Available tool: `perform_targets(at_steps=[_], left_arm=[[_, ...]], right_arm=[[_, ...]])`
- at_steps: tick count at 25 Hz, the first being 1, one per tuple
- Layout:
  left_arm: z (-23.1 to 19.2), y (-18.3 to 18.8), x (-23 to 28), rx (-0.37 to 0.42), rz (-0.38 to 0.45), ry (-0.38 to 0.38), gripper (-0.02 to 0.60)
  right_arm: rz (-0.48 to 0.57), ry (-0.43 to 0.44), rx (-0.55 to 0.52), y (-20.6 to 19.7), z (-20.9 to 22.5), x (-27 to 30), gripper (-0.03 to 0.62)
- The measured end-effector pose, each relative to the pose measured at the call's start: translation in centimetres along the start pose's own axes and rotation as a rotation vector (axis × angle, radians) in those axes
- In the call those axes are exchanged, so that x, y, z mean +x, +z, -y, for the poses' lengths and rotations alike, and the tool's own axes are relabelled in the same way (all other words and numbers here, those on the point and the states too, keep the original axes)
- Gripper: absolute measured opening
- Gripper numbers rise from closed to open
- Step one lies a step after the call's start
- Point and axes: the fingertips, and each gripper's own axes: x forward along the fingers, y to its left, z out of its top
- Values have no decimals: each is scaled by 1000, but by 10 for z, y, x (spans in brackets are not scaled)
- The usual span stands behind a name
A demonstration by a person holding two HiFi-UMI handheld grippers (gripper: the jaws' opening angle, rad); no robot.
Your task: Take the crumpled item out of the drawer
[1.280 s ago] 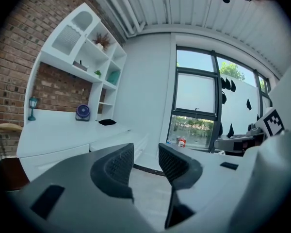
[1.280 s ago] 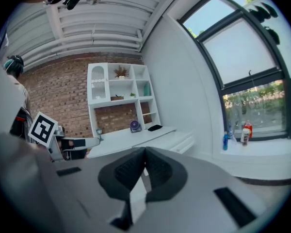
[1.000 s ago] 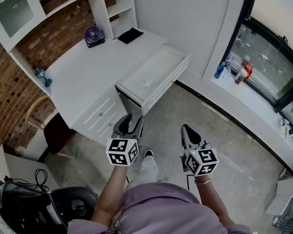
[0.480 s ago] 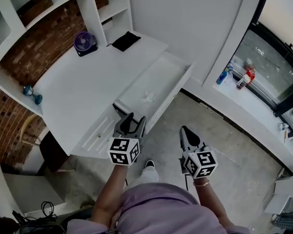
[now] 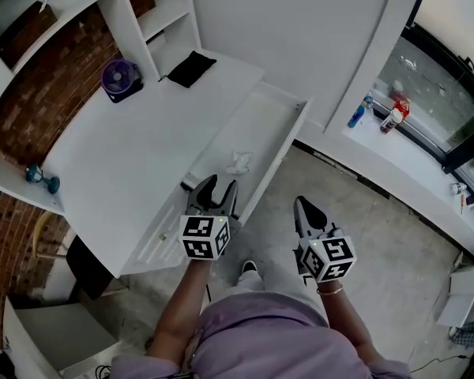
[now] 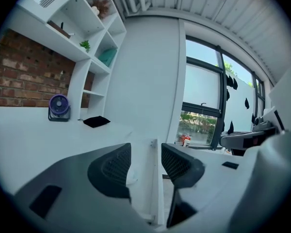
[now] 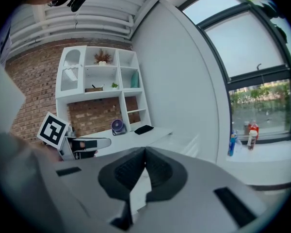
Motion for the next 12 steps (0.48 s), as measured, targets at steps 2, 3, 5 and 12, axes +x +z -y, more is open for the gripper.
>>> perform_targets(at_steps=[2,3,5,12], left_arm=[[-4,-3,8,3,-12,-2,181],[-6,-4,12,4,-19,-1,181],[-9,-8,22,5,-34,-1,181],[-21,-18,58,-7,-89,0,183]], right_arm=[[-5,-5,3,0,2,6,3],[-8,-7,4,0,4,8,2],[-14,-10,3,0,9,13,2],[-19,-2,11,5,21,40,2]])
